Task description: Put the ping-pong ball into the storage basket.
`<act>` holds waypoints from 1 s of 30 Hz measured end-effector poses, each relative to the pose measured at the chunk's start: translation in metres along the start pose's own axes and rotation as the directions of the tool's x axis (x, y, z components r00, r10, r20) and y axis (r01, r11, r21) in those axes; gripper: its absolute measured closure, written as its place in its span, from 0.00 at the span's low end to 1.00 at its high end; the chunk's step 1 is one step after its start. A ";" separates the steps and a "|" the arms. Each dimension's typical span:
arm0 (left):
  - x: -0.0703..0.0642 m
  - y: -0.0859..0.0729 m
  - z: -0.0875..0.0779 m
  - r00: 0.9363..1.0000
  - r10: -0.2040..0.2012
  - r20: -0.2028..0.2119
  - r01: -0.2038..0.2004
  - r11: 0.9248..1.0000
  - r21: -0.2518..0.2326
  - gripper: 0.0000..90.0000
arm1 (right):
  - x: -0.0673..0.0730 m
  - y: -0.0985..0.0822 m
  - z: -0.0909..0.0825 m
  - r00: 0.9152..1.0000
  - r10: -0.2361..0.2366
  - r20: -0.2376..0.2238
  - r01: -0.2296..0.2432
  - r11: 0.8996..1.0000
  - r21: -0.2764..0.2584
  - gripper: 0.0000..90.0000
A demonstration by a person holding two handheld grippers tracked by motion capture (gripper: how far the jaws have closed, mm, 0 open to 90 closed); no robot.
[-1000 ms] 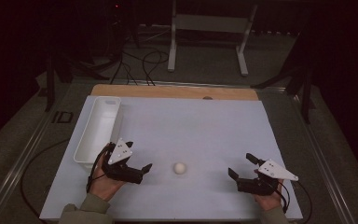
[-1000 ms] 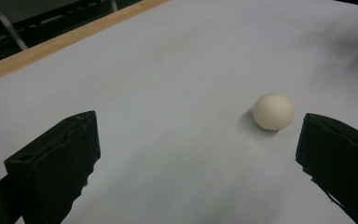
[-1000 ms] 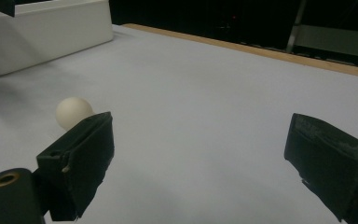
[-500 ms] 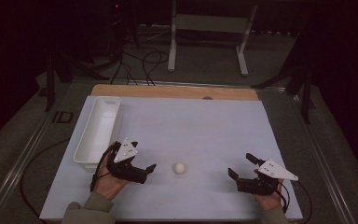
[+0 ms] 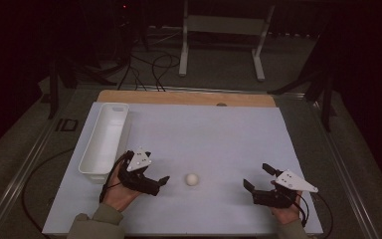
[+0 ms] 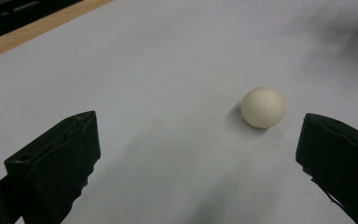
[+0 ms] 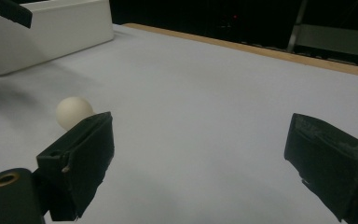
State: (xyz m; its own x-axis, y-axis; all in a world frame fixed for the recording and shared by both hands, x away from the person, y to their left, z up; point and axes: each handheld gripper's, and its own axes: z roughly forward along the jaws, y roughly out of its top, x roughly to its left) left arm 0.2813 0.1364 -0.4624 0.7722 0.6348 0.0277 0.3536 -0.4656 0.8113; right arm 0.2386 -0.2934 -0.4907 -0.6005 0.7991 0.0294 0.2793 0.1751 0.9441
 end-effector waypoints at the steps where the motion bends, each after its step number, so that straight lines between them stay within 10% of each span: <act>1: 0.000 0.000 0.001 1.000 0.001 0.001 -0.001 1.000 0.002 0.00 | 0.000 0.000 0.000 1.000 0.000 0.000 0.000 1.000 0.000 0.09; 30: -0.007 0.006 0.022 0.999 0.016 0.050 -0.017 0.999 0.029 0.00 | 0.000 0.000 0.001 1.000 0.004 -0.002 -0.004 1.000 0.005 0.09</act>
State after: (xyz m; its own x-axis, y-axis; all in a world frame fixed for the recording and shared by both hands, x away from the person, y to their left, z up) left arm 0.2896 0.1155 -0.4701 0.8029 0.5960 0.0112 0.3555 -0.4939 0.7935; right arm 0.2395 -0.2928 -0.4911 -0.6008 0.7987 0.0336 0.2852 0.1750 0.9424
